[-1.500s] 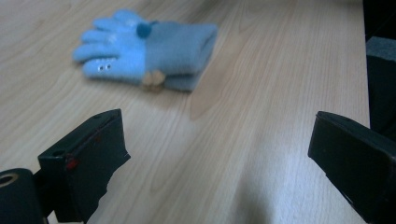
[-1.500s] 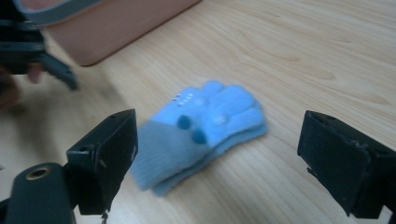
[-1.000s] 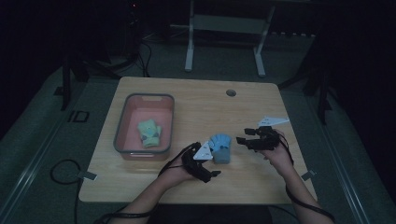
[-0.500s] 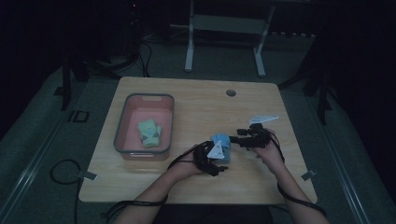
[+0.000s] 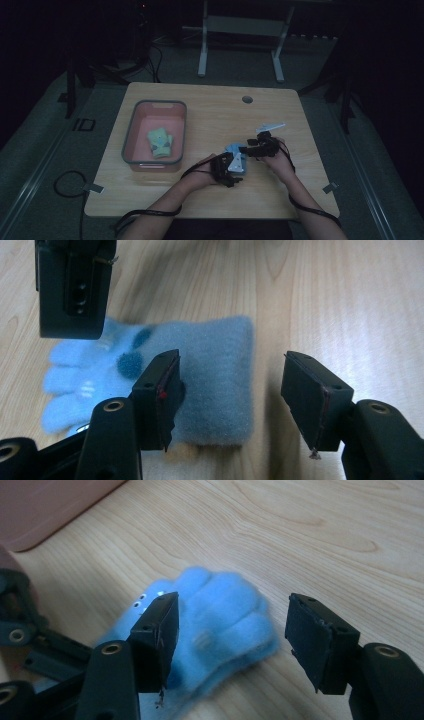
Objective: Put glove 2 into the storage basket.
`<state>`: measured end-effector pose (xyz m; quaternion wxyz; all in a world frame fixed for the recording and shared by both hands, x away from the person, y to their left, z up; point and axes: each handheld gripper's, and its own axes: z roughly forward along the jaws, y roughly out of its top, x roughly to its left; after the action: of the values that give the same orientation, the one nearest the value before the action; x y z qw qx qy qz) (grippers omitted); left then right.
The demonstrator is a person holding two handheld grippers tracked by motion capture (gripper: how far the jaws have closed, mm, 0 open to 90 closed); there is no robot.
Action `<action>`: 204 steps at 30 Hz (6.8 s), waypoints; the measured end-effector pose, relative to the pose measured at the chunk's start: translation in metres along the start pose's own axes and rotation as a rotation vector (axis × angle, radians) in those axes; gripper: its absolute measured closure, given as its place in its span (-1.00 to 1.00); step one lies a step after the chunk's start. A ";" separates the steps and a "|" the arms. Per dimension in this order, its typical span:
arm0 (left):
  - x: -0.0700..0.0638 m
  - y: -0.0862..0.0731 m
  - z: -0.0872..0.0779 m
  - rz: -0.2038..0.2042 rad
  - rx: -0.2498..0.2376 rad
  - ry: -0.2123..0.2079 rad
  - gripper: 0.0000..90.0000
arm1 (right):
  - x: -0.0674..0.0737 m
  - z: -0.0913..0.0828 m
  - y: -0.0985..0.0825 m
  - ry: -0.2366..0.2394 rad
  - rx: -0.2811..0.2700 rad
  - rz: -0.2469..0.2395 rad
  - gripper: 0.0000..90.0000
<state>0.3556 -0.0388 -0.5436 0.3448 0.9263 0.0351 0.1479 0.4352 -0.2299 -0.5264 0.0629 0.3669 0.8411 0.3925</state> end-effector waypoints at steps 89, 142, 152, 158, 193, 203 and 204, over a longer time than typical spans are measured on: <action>0.054 0.003 -0.120 -0.057 0.066 0.064 0.65 | 0.067 0.007 0.092 0.191 -0.062 -0.052 0.71; 0.072 -0.103 -0.228 -0.237 0.164 0.176 0.65 | 0.176 0.108 0.186 0.321 -0.037 -0.177 0.71; 0.073 -0.120 -0.217 -0.272 0.169 0.150 0.65 | 0.173 0.128 0.178 0.310 0.004 -0.153 0.70; 0.074 -0.127 -0.205 -0.282 0.191 0.137 0.65 | 0.172 0.140 0.172 0.291 0.037 -0.160 0.70; 0.085 -0.139 -0.185 -0.389 0.224 0.146 0.02 | 0.153 0.130 0.164 0.238 0.046 -0.171 0.06; 0.083 -0.129 -0.194 -0.431 0.174 0.281 -0.88 | 0.146 0.119 0.158 0.277 0.001 -0.153 -0.50; 0.083 -0.128 -0.194 -0.433 0.166 0.283 -0.91 | 0.145 0.118 0.158 0.276 -0.007 -0.148 -0.54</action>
<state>0.3815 0.1939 -0.4664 0.2831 0.8923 0.2923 0.1955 0.4659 0.0061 -0.4691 -0.0234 0.2461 0.8652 0.4363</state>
